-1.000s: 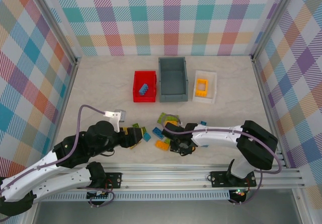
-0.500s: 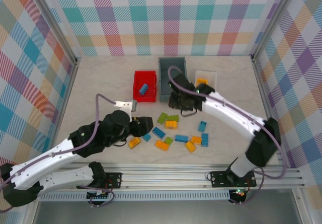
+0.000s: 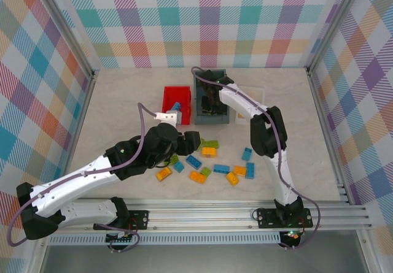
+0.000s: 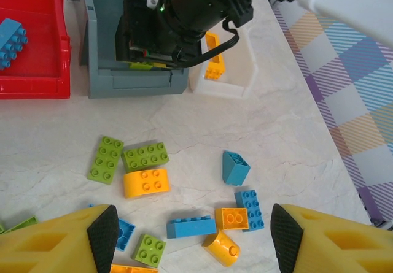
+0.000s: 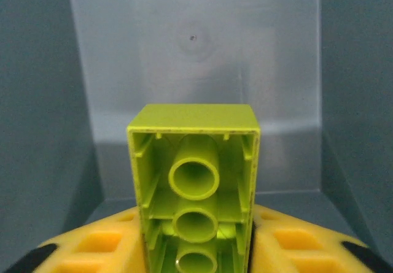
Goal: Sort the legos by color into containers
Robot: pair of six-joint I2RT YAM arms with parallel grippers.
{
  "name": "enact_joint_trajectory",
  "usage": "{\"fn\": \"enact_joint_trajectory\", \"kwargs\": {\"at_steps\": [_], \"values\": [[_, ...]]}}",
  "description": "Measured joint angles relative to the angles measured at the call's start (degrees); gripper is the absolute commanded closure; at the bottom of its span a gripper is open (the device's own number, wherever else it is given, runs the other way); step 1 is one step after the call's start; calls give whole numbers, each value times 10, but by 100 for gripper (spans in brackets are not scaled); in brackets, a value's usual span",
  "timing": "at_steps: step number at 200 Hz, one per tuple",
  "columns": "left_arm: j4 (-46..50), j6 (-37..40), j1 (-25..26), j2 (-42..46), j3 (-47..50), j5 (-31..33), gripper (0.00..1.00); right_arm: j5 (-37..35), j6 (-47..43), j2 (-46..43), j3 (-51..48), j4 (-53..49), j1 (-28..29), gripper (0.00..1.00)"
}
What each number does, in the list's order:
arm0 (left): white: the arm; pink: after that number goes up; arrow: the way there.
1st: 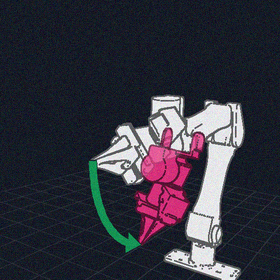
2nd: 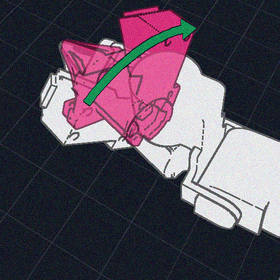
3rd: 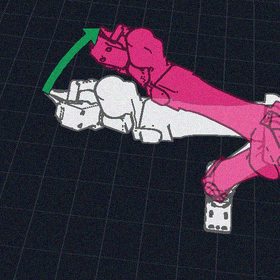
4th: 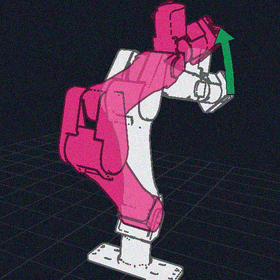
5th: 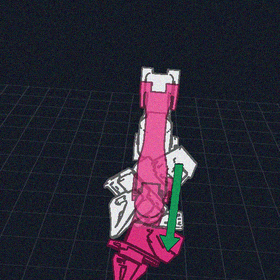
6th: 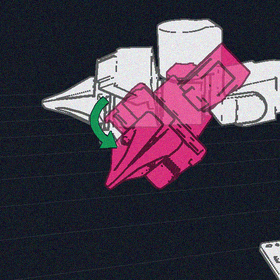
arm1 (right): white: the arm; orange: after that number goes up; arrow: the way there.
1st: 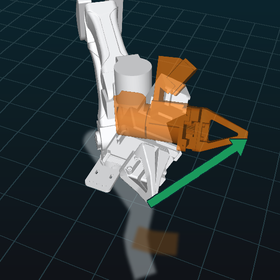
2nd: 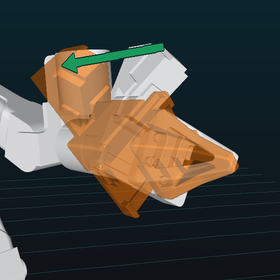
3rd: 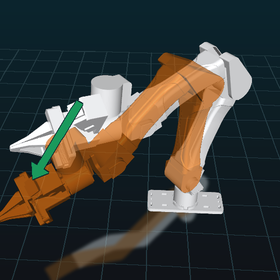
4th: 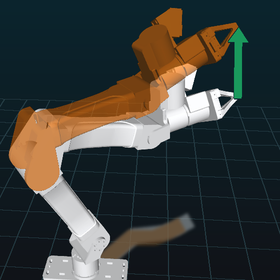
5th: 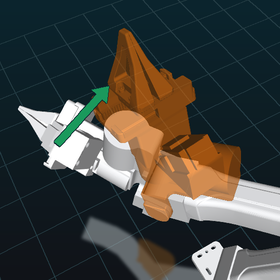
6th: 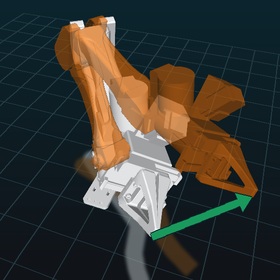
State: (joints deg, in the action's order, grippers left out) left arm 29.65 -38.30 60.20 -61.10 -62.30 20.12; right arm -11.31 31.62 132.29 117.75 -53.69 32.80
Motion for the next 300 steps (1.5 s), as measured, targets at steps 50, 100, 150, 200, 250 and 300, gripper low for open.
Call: {"fn": "enact_joint_trajectory", "kwargs": {"at_steps": [50, 100, 150, 200, 250, 300], "values": [[28, -20, 0, 2, 0, 17, 32, -2, -20, -10, 8, -12, 2, 43], [114, -66, -25, 2, 0, 31, 35, -19, -39, -143, -9, 1, 20, 47], [195, -101, -64, 32, 6, 21, 36, -23, -78, -418, -179, 95, 81, 45], [248, -106, -75, 75, 71, -9, 35, -3, -94, -630, -411, 144, 207, 43], [258, -99, -78, 96, 123, -54, 36, 8, -13, -749, -649, 180, 371, 41], [219, -106, -78, 38, 153, -98, 41, -34, 83, -729, -726, 211, 462, 41]]}}
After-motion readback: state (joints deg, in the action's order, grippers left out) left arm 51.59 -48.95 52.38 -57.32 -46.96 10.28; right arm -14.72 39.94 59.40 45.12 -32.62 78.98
